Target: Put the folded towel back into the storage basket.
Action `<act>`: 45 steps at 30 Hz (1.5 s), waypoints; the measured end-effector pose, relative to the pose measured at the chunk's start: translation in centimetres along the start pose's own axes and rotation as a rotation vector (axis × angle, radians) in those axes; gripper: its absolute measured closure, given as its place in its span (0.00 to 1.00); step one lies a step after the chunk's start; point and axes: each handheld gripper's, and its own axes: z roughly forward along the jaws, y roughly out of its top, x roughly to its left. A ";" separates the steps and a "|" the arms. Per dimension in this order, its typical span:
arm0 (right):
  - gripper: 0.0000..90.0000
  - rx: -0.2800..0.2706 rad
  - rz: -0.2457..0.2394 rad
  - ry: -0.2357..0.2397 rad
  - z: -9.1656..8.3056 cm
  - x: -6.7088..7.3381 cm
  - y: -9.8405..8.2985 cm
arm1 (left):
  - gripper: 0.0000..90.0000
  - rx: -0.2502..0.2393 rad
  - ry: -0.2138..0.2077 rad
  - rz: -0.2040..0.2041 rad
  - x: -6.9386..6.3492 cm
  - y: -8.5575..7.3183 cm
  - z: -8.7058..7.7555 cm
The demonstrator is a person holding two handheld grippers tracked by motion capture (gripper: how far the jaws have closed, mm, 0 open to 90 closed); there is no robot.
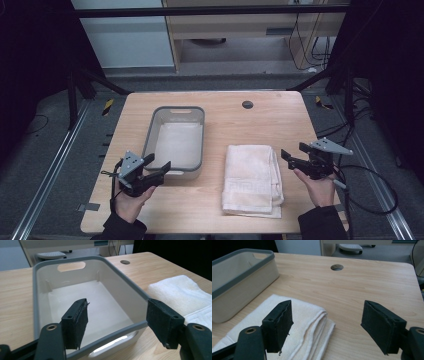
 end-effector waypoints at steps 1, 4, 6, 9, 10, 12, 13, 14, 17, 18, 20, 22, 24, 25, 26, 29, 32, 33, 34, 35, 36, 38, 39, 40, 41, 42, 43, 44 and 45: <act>0.27 -0.003 -0.002 0.003 0.0 0.1 0.2 | 0.37 0.000 -0.011 0.004 -0.4 0.2 0.3; 0.26 -0.013 0.001 0.014 0.1 0.4 0.8 | 0.36 -0.002 -0.022 0.010 -0.9 0.4 0.5; 0.26 -0.015 -0.007 0.015 0.2 0.6 1.2 | 0.36 -0.003 -0.031 0.018 -1.4 0.7 0.8; 0.25 -0.016 -0.015 0.019 0.4 0.8 1.6 | 0.36 -0.005 -0.041 0.033 -2.1 0.9 1.1; 0.25 -0.017 -0.016 0.021 0.4 0.9 1.7 | 0.36 -0.007 -0.044 0.033 -2.3 1.0 1.3; 0.24 -0.018 -0.020 0.026 0.6 1.0 2.0 | 0.36 -0.009 -0.054 0.037 -2.8 1.1 1.5; 0.23 -0.017 -0.027 0.024 0.7 1.1 2.1 | 0.37 -0.007 -0.058 0.041 -3.1 1.1 1.6; 0.23 -0.016 -0.025 0.024 0.8 1.1 2.2 | 0.37 -0.007 -0.062 0.044 -3.3 1.2 1.8; 0.22 -0.012 -0.036 0.019 1.1 1.2 2.6 | 0.37 -0.004 -0.077 0.053 -4.2 1.3 2.3; 0.22 -0.010 -0.038 0.020 1.2 1.3 2.7 | 0.37 -0.003 -0.083 0.055 -4.5 1.3 2.4; 0.22 -0.010 -0.041 0.019 1.5 1.3 2.8 | 0.38 0.000 -0.094 0.062 -5.2 1.4 2.8; 0.22 -0.009 -0.044 0.018 1.7 1.3 2.9 | 0.38 0.002 -0.106 0.074 -5.8 1.4 3.1; 0.22 -0.008 -0.042 0.022 1.9 1.4 2.9 | 0.38 0.010 -0.119 0.082 -6.5 1.4 3.4; 0.22 -0.004 -0.042 0.021 2.0 1.4 2.9 | 0.38 0.016 -0.123 0.089 -6.8 1.3 3.6; 0.22 -0.001 -0.042 0.022 2.1 1.4 2.9 | 0.38 0.020 -0.127 0.094 -7.0 1.3 3.8; 0.22 0.005 -0.046 0.021 2.5 1.5 2.7 | 0.38 0.034 -0.144 0.098 -7.9 1.1 4.3; 0.22 0.014 -0.044 0.022 2.7 1.5 2.5 | 0.38 0.049 -0.156 0.110 -8.7 0.9 4.7; 0.22 0.024 -0.046 0.026 3.0 1.5 2.3 | 0.38 0.053 -0.160 0.112 -8.9 0.9 4.8; 0.22 0.028 -0.043 0.028 3.1 1.5 2.2 | 0.38 0.056 -0.164 0.113 -9.1 0.8 4.9; 0.22 0.032 -0.044 0.027 3.1 1.4 2.2 | 0.39 0.061 -0.168 0.116 -9.3 0.8 5.1; 0.22 0.035 -0.040 0.032 3.3 1.4 2.0 | 0.39 0.069 -0.177 0.118 -9.7 0.6 5.3; 0.22 0.043 -0.038 0.034 3.4 1.3 1.9 | 0.39 0.078 -0.185 0.122 -10.1 0.4 5.5; 0.22 0.046 -0.036 0.036 3.5 1.3 1.8 | 0.39 0.086 -0.189 0.125 -10.3 0.2 5.7; 0.22 0.049 -0.035 0.041 3.6 1.3 1.8 | 0.39 0.091 -0.193 0.122 -10.5 0.1 5.8; 0.22 0.055 -0.030 0.043 3.7 1.3 1.7 | 0.39 0.097 -0.197 0.122 -10.7 -0.1 5.9; 0.22 0.063 -0.026 0.042 3.7 1.3 1.6 | 0.39 0.105 -0.198 0.127 -10.8 -0.3 6.0; 0.23 0.067 -0.031 0.037 3.8 1.3 1.6 | 0.39 0.110 -0.201 0.129 -11.0 -0.4 6.2; 0.23 0.064 -0.036 0.036 3.9 1.4 1.5 | 0.39 0.117 -0.205 0.129 -11.2 -0.6 6.4; 0.23 0.064 -0.038 0.039 4.0 1.5 1.5 | 0.39 0.117 -0.205 0.129 -11.2 -0.6 6.4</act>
